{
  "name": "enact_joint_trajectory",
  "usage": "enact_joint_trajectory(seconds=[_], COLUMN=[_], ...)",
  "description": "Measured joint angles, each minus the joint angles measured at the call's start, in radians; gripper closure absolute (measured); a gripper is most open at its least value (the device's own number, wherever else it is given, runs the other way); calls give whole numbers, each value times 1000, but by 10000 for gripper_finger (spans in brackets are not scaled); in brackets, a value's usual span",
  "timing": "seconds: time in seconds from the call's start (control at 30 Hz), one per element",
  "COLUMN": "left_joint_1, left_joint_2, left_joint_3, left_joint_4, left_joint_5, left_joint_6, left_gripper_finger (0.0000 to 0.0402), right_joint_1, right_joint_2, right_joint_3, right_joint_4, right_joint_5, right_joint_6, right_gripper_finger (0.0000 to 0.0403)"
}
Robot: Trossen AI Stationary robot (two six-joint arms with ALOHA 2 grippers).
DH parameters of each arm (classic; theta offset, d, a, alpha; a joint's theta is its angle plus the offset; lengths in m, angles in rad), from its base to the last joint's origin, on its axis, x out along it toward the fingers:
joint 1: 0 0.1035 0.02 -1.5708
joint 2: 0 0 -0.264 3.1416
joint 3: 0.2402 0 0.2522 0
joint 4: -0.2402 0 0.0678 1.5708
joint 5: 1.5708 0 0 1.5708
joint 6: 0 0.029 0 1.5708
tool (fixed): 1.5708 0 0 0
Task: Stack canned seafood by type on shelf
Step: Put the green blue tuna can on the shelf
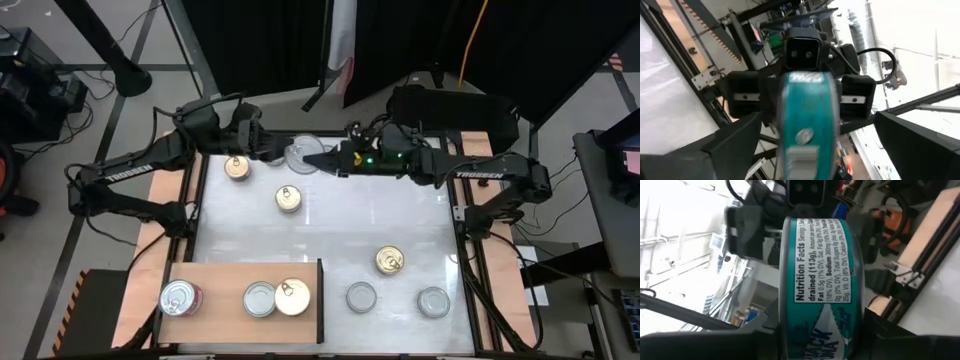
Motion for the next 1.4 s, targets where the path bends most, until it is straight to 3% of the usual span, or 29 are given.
enact_joint_trajectory(seconds=[0.23,0.57,0.67,0.83,0.97,1.17,1.27,1.4], left_joint_1=[1,2,2,8,6,-54,-111,-200], left_joint_2=[0,3,-3,-31,-83,-225,-292,-342], left_joint_3=[0,-1,-2,-2,-2,-2,-2,-2], left_joint_4=[-42,-118,-113,-109,-167,-528,-776,-1089], left_joint_5=[58,74,75,136,257,475,538,545], left_joint_6=[-27,29,34,28,25,101,201,359], left_gripper_finger=[82,225,257,257,257,257,257,257], right_joint_1=[16,13,13,13,6,1,2,2], right_joint_2=[12,12,7,-22,-73,-149,-173,-179], right_joint_3=[0,0,0,0,0,0,1,1], right_joint_4=[2,-27,-30,-25,-101,-201,-222,-242], right_joint_5=[49,47,45,28,-78,-215,-213,-163], right_joint_6=[8,7,-9,-94,-183,-284,-317,-320], right_gripper_finger=[279,272,245,171,119,82,79,78])
